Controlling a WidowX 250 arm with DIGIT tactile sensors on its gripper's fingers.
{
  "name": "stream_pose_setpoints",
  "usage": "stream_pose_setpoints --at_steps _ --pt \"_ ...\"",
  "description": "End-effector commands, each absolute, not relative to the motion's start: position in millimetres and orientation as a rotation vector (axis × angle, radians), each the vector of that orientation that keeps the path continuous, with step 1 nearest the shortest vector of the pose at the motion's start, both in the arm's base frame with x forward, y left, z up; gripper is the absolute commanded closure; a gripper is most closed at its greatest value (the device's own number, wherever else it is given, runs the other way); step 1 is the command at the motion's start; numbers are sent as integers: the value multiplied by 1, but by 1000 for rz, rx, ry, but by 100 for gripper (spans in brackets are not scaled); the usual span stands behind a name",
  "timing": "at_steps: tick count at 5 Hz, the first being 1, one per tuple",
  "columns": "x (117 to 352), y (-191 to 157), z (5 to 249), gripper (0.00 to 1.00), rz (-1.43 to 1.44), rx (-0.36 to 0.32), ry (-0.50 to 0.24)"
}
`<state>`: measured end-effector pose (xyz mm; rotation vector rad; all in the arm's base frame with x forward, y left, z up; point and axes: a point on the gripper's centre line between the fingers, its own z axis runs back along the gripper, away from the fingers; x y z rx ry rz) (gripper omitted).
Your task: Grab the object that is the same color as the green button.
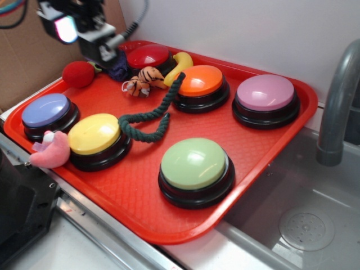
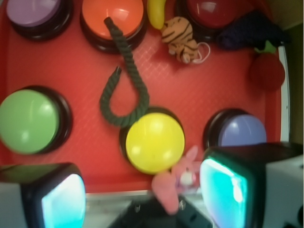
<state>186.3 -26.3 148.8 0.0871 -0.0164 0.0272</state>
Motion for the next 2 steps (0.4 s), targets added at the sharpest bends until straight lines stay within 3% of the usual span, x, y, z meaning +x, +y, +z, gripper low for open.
stream_pose_setpoints --at_steps 1,2 --pt "221 -26 84 0 93 52 -12" --pt "226 -23 51 0 150 37 -19"
